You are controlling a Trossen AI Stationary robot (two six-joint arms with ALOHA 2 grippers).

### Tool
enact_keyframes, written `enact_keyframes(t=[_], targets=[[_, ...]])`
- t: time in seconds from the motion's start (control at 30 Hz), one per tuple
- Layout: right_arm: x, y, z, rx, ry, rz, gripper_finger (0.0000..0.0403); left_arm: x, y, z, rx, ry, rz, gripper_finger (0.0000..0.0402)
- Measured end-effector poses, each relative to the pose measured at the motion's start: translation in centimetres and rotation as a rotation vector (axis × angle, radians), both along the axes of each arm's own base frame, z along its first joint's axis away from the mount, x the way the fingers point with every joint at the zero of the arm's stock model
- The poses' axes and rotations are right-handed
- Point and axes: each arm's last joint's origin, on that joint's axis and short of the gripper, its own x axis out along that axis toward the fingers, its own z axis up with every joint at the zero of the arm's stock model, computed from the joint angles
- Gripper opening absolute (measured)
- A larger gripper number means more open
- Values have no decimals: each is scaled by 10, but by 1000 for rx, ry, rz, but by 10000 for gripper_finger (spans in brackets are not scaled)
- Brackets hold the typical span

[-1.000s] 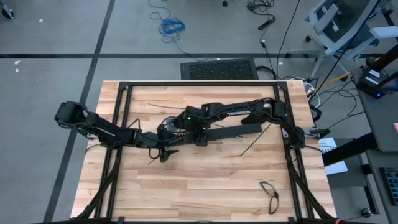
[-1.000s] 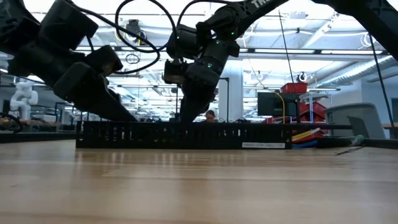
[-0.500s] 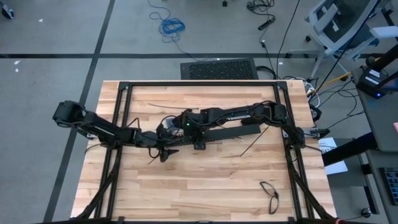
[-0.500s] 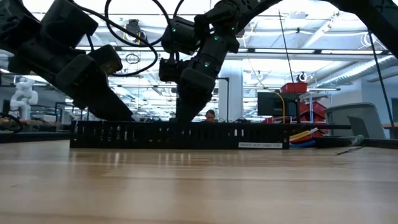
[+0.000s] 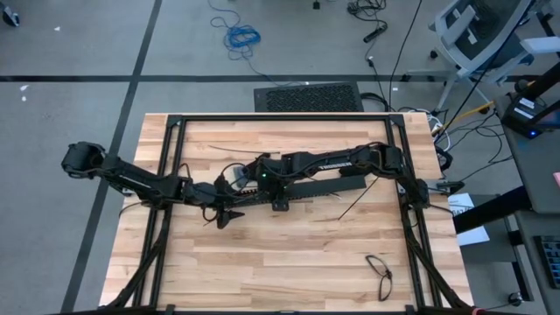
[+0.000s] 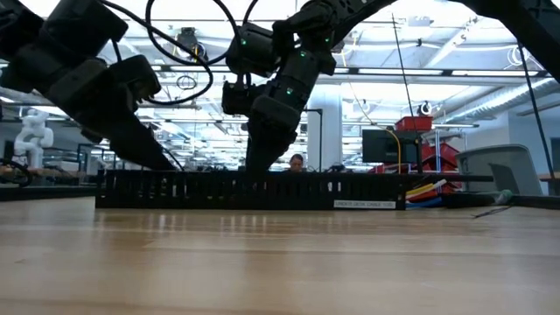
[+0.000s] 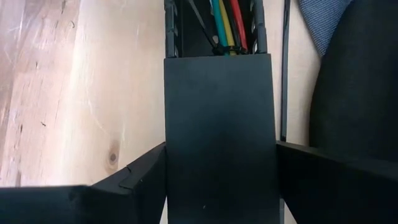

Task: Ziptie cables
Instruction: Close the cable duct

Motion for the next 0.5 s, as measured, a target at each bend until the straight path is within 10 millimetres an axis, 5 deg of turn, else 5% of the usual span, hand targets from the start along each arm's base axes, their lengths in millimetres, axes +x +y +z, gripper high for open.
enact_keyframes(t=[0.5], targets=[[-2,0,-4,-1,33,-12,331,-2,0,-2,-38,30,23,380]])
